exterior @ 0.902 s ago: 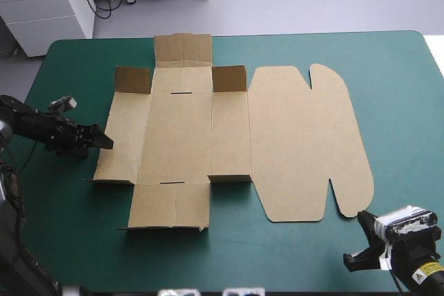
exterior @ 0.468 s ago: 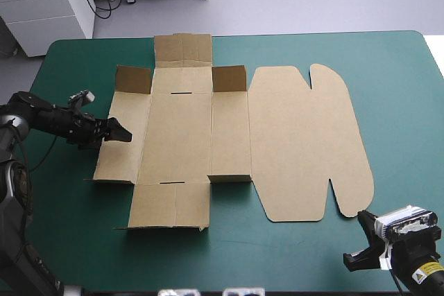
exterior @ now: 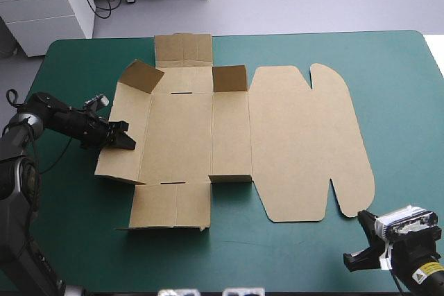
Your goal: Fold the box
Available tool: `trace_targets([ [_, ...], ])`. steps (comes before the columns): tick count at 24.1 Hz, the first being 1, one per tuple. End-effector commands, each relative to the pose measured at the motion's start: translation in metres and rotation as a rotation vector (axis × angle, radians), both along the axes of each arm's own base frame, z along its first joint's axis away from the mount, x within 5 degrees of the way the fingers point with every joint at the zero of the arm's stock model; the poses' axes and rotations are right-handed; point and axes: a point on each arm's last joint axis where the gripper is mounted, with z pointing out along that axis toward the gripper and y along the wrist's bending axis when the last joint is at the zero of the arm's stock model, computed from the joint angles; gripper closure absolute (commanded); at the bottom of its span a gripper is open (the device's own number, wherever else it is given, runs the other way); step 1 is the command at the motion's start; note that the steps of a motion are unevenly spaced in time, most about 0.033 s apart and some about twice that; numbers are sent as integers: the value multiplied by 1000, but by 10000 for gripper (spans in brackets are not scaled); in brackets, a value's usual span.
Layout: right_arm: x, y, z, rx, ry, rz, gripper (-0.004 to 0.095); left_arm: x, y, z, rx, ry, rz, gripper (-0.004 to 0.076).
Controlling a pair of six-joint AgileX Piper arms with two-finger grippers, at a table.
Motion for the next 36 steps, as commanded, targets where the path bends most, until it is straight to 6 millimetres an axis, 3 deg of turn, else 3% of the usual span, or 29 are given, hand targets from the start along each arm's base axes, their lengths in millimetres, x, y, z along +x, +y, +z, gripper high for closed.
trace_targets([
  [1,3,0,13,25,-79,-12,927,-7,-9,22,-47,-2,-50,731],
  [13,3,0,13,25,-79,-12,927,-2,-12,28,-92,-56,-49,724],
  [17,3,0,13,25,-79,-12,927,4,-28,66,-11,-182,-146,724],
  [22,3,0,13,25,-79,-12,927,17,-87,150,298,-447,-362,724],
  [27,3,0,13,25,-79,-12,927,1,-167,224,548,-787,-607,724],
  [32,3,0,13,25,-79,-12,927,-13,-201,255,682,-996,-701,721],
  [36,3,0,13,25,-79,-12,927,-19,-217,259,810,-1069,-764,711],
])
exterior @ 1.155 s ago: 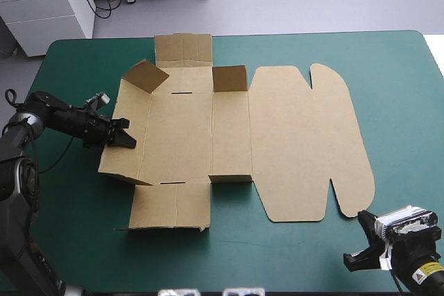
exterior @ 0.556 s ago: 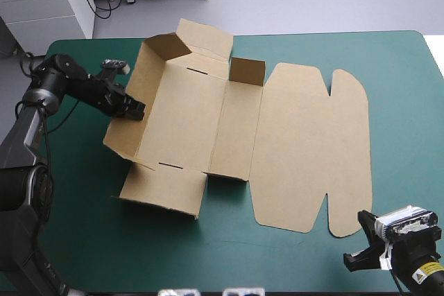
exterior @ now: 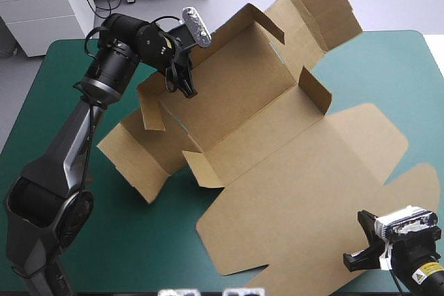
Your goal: Fold the box
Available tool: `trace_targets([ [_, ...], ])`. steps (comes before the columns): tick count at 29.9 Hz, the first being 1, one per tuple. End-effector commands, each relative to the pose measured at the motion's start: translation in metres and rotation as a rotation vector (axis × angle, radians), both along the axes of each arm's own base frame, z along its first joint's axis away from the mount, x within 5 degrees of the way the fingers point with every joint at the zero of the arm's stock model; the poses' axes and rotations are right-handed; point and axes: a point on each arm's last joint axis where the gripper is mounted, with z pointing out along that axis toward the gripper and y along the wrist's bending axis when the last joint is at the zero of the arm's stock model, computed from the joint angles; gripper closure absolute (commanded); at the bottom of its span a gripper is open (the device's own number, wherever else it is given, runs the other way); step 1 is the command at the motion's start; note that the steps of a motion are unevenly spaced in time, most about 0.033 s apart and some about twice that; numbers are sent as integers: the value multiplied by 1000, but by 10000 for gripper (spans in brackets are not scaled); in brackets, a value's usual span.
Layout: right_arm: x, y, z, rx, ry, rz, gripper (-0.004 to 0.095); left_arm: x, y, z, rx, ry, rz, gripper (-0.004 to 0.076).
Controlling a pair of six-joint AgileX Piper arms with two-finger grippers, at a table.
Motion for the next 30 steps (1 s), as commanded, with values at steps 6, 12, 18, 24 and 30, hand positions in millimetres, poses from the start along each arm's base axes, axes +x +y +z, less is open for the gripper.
trace_targets([
  [6,3,0,13,24,-78,-12,927,-21,-26,32,138,-271,-61,712],
  [12,3,0,13,24,-78,-12,927,-28,-63,35,159,-429,-149,712],
  [18,3,0,13,24,-78,-12,927,-35,-80,33,233,-487,-191,712],
  [24,3,0,13,24,-78,-12,927,-28,-90,30,245,-564,-260,725],
  [30,3,0,13,24,-78,-12,927,-10,-97,26,224,-687,-293,726],
])
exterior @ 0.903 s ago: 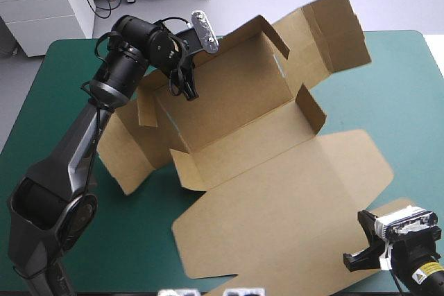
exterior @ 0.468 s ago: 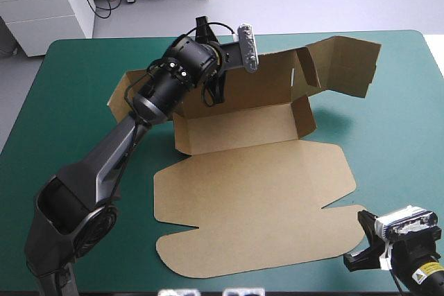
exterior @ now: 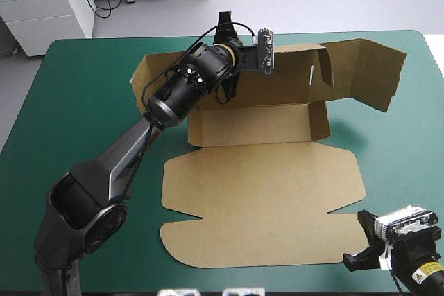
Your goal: Fold the box
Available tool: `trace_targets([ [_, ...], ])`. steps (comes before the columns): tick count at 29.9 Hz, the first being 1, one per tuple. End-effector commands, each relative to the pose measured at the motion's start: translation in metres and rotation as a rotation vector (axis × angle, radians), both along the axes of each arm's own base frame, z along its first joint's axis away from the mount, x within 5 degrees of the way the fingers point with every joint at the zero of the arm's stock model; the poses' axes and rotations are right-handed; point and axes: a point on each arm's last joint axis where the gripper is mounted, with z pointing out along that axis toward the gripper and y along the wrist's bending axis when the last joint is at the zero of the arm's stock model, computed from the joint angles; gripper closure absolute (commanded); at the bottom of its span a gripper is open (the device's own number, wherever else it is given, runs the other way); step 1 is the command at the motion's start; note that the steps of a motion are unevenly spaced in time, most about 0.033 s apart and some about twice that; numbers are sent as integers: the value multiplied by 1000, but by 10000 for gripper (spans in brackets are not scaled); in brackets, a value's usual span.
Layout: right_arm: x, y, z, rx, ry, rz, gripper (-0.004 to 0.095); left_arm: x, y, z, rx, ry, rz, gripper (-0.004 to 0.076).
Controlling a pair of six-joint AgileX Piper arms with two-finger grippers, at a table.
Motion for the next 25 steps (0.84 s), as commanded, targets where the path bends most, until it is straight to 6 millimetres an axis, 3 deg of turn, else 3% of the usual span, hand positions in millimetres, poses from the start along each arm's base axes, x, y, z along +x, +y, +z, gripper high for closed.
trace_targets([
  [1,3,0,13,24,-78,-12,927,2,9,37,-85,-200,-36,726],
  [9,3,0,13,24,-78,-12,927,10,12,22,-26,-224,24,729],
  [18,3,0,13,24,-78,-12,927,11,11,-19,32,-192,15,731],
  [25,3,0,13,24,-78,-12,927,11,6,-18,0,-261,-34,731],
])
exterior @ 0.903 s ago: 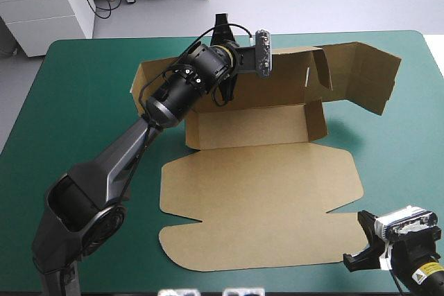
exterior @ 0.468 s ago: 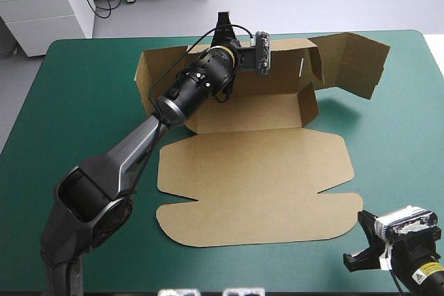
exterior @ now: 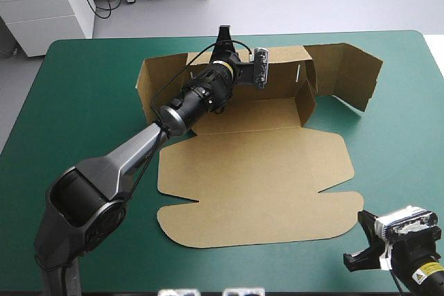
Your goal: Fold the box
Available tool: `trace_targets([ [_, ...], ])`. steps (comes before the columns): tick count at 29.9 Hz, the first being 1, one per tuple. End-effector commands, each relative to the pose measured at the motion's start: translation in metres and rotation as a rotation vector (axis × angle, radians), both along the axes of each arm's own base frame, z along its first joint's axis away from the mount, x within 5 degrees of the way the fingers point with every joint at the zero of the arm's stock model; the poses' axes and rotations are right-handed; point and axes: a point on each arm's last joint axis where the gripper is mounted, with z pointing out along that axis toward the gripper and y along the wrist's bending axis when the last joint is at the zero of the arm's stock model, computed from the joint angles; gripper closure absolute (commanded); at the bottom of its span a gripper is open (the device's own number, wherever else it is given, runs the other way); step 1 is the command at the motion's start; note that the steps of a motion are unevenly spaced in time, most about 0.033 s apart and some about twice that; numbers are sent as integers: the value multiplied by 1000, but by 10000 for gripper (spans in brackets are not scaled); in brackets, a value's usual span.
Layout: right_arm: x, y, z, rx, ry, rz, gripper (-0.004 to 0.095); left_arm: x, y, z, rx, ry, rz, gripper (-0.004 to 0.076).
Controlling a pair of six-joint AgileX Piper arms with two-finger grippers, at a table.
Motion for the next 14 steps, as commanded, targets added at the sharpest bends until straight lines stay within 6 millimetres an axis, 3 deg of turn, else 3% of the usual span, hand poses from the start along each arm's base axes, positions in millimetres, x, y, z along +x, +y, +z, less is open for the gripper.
trace_targets([
  [1,3,0,13,24,-78,-12,927,-12,5,46,-87,-134,-59,731],
  [14,4,-1,16,30,-106,-20,927,-21,12,58,-97,-150,-69,731],
])
